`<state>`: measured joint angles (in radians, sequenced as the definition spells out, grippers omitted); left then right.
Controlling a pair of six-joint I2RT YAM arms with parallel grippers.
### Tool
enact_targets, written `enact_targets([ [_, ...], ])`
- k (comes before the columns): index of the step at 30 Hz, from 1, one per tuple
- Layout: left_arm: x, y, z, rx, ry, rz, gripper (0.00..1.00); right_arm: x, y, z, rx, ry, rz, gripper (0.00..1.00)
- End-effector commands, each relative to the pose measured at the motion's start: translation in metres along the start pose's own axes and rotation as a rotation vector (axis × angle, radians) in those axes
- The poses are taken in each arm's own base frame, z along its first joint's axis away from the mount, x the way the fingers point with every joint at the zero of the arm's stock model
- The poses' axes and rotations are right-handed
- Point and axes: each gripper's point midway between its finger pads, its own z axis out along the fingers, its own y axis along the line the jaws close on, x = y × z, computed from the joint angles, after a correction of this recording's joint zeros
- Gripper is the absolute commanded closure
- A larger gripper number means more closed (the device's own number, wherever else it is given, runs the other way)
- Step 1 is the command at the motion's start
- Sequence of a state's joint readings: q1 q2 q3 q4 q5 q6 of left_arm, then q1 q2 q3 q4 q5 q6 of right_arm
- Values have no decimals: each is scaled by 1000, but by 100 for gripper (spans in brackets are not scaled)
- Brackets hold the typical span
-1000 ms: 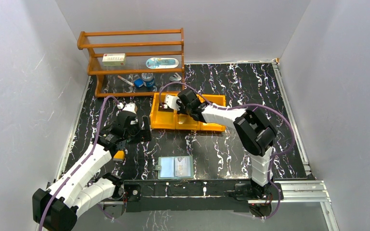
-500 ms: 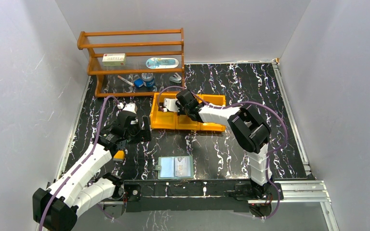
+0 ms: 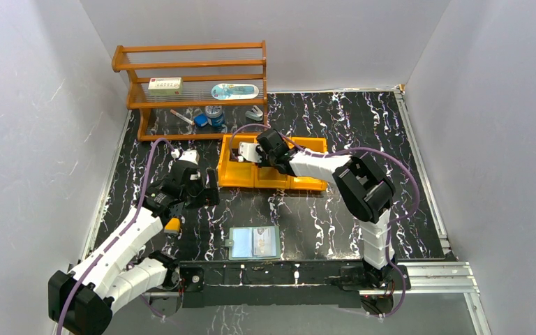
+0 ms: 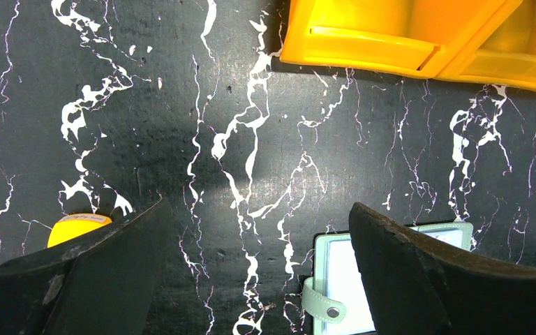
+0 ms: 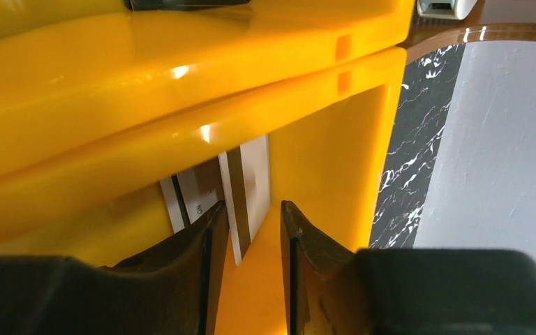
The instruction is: Take the credit cards out of the card holder
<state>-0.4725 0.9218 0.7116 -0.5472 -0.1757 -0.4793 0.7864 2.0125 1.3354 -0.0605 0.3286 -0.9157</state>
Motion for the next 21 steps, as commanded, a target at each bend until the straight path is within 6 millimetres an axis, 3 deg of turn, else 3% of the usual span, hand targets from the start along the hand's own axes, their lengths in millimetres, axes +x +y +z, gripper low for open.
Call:
enact_targets([
  [1,-5,1,-2,-5,-9,8,2,-31,-41,-38,64,-124,91,56],
  [11,-2,0,0,0,10,11,2,-46,-63,-80,130,-229,330,48],
  [15,0,-5,1,26,23,18,2,-52,-72,-115,149,-305,607,48],
  [18,1,-11,0,61,30,23,2,-64,-56,-148,39,-408,907,44],
  [21,2,-25,-2,142,39,36,3,-67,-18,-170,-135,-414,1178,43],
])
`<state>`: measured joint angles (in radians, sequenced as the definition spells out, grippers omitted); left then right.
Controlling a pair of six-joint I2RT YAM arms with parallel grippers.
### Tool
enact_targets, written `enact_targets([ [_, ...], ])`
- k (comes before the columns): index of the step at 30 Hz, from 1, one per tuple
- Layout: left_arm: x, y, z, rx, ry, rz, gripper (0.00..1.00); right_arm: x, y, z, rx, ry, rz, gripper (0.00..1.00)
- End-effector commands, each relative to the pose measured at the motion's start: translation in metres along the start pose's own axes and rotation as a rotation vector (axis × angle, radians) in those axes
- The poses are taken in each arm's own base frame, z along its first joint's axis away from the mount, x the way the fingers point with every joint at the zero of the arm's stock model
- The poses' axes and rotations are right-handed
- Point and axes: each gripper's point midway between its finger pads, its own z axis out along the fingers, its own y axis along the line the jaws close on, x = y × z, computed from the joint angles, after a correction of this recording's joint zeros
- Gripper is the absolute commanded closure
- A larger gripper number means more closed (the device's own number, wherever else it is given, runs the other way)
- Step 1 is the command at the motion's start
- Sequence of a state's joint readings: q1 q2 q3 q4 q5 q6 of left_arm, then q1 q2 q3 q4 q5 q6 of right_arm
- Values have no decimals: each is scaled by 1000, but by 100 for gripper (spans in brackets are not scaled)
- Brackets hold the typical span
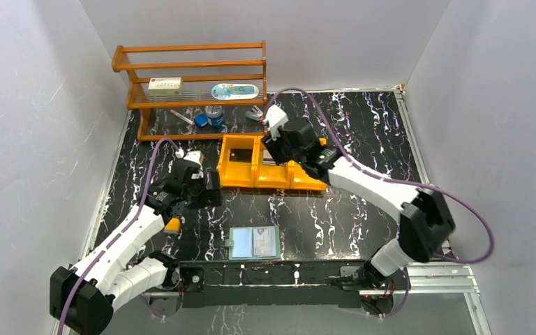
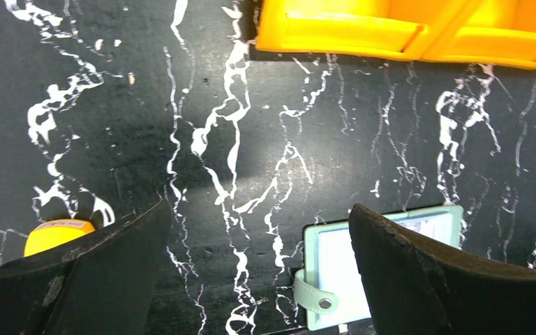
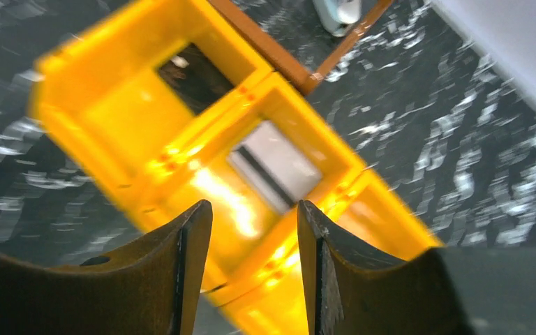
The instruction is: Take the credit cards out of the card holder
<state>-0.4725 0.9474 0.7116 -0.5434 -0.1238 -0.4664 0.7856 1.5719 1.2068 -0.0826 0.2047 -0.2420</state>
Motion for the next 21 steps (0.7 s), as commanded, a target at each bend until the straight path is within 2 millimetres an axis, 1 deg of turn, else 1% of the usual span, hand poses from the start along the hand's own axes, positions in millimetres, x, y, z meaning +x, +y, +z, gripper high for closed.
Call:
enact_targets([
  [1,-4,-25,-6,151,-1,32,4,-6,48,-45,-180,-17,556,43],
  [3,0,-45,-9,267,15,44,6,8,74,-59,-285,41,691,44],
  [5,6,-63,-15,380,40,53,9,22,93,-72,-349,104,824,48],
  [7,14,-82,-21,505,78,45,12,37,109,-79,-395,142,983,53],
  [8,18,-90,-23,558,99,28,14,50,123,-84,-452,162,1036,56],
  [10,26,-105,-28,656,154,-17,18,58,141,-95,-541,171,1136,62],
  [12,33,-118,-32,738,218,-66,24,70,153,-100,-551,197,1183,62],
  [14,38,-125,-34,778,263,-106,28,79,163,-100,-535,230,1185,62],
  [18,52,-124,-30,760,316,-145,30,94,188,-101,-545,310,1184,65],
  [21,66,-125,-28,745,354,-147,31,99,204,-100,-570,338,1182,67],
])
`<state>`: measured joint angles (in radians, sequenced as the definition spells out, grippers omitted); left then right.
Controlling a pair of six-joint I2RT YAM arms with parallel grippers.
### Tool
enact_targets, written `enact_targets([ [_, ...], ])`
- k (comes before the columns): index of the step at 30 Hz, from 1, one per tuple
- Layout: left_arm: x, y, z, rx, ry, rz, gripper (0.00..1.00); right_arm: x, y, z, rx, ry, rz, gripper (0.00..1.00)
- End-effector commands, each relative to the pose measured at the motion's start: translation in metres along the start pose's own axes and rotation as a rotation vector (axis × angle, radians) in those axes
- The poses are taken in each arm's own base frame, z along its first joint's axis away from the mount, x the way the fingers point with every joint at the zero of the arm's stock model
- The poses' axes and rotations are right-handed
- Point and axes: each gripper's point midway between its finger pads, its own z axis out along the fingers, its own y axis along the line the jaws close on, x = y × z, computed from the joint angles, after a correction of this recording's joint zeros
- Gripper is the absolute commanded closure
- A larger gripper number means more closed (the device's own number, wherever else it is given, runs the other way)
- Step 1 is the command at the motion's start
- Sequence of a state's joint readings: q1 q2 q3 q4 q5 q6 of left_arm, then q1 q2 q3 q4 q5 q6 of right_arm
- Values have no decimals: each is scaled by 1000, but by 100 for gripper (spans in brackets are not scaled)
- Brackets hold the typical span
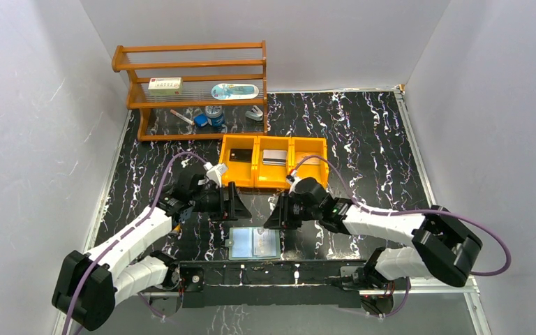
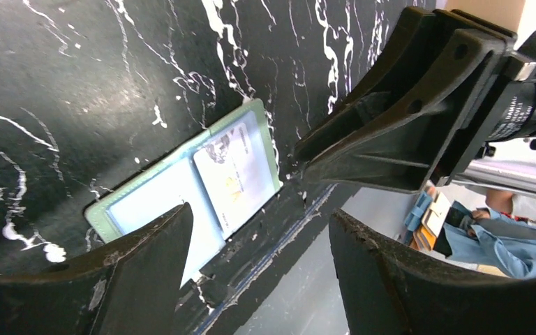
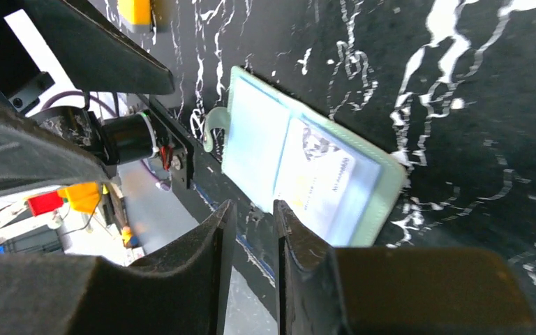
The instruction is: Take the credit cards out of the card holder
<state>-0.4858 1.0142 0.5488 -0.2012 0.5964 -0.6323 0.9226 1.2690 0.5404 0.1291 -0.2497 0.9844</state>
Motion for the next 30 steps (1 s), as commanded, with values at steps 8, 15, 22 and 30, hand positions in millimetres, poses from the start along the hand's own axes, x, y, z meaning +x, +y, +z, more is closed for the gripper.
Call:
enact_targets([
  [8,44,-3,19,-25,121,-24,32,16,-8,26,67,13,107,66],
  [15,55,4,33,-99,161,-1,32,28,-43,31,199,33,142,67],
  [22,60,11,43,-142,161,-17,31,34,-65,31,289,41,159,67],
  [30,71,21,52,-183,168,-51,34,37,-72,30,307,41,170,68],
])
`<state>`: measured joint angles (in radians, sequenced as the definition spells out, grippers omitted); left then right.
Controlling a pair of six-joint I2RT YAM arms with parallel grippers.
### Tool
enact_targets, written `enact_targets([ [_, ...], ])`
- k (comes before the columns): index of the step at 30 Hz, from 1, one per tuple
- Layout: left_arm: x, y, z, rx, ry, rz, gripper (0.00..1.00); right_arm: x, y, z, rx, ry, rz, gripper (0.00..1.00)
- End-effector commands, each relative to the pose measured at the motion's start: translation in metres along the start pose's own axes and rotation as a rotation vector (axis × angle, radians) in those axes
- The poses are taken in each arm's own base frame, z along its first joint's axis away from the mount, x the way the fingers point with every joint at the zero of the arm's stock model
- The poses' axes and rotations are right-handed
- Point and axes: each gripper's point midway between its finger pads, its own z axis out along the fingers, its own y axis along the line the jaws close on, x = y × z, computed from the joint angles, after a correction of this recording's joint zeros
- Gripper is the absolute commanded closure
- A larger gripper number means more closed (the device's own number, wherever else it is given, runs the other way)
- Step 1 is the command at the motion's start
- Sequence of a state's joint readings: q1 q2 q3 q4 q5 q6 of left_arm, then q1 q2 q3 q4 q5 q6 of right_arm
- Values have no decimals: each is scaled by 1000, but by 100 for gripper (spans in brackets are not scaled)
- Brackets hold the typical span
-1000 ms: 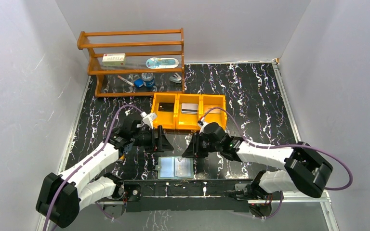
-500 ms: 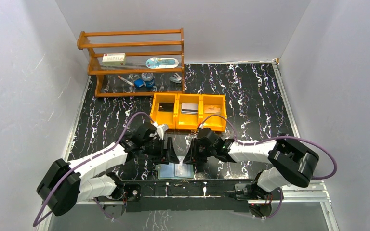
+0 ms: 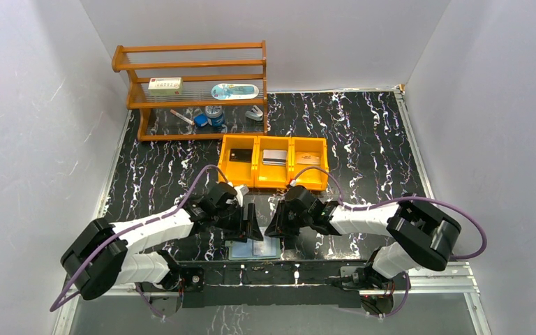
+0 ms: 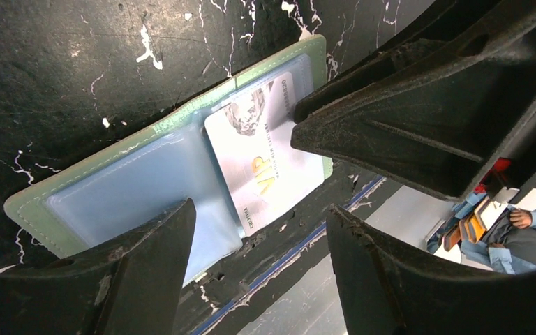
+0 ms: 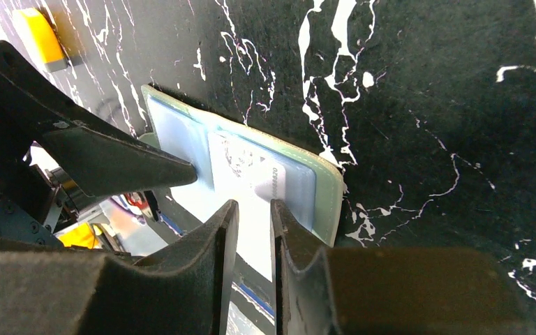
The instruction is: Take the credit cards out of the card holder
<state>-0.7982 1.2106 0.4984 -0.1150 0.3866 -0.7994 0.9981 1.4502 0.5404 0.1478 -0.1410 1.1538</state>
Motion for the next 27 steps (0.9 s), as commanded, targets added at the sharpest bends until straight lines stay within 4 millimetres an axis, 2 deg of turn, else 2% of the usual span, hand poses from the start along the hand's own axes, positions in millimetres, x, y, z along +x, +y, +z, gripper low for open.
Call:
enact_targets([
  [1,2,4,5,-9,-16,-39,35,7,-38,3,135,-1,12,68],
  [8,10,4,14,50,-21,-116,44,12,-43,5,130,11,27,68],
  [13,0,-22,3,128,-76,-63,47,13,-43,6,129,16,27,68],
  [15,-4,-24,0,129,-97,-60,47,12,-43,6,129,17,27,68],
  [23,11,9,12,-8,-39,-118,46,13,-44,7,132,18,30,68],
  [27,18,17,16,-34,-14,-129,46,13,-44,7,133,19,31,68],
])
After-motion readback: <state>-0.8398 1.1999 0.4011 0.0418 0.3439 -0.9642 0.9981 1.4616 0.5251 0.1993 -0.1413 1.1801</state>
